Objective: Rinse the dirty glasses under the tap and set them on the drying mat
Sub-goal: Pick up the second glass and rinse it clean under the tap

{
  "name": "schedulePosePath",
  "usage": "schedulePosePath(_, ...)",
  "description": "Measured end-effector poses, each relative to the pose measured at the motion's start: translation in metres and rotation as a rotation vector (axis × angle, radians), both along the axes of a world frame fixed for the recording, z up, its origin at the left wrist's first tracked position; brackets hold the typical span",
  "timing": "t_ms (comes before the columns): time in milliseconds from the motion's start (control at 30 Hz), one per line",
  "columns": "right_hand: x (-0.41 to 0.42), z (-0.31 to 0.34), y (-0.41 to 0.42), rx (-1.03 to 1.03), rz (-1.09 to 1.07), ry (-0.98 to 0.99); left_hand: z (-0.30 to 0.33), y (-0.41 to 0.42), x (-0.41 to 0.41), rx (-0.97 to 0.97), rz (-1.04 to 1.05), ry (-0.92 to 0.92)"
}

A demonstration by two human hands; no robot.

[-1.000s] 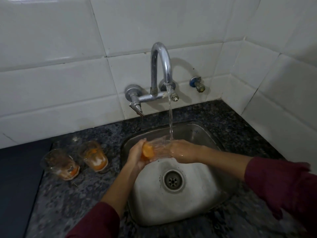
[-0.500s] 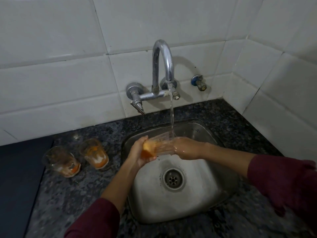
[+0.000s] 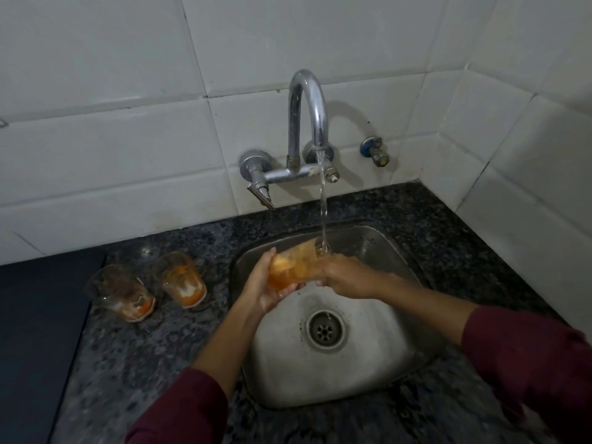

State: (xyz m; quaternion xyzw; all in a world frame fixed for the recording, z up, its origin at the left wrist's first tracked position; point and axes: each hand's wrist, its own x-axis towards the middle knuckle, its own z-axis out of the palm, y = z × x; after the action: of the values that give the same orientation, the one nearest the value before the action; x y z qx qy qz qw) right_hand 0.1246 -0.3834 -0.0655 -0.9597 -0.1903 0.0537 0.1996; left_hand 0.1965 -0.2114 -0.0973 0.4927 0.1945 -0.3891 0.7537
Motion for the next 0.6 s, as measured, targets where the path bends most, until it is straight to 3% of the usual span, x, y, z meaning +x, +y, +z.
schedulePosePath(100, -0.007, 0.002, 0.005, 0.338, -0.161, 0.080, -0.005, 0.007, -0.009, 0.031, -0.109, 0.057)
schedulePosePath(200, -0.016, 0.004, 0.010, 0.629, -0.282, 0.289, -0.023, 0.015, -0.019, 0.265, -0.262, -0.191)
schedulePosePath(267, -0.023, -0.001, 0.014, 0.822, -0.288, 0.480, -0.026, 0.016, -0.027, 0.220, -0.358, -0.245)
schedulePosePath(367, -0.030, -0.018, 0.019, 1.001, -0.283, 0.638, -0.021, 0.015, -0.040, 0.107, -0.506, -0.097)
schedulePosePath(600, -0.042, -0.050, 0.032, 1.197, -0.600, 0.620, -0.030, 0.019, -0.051, 0.098, -0.555, 0.145)
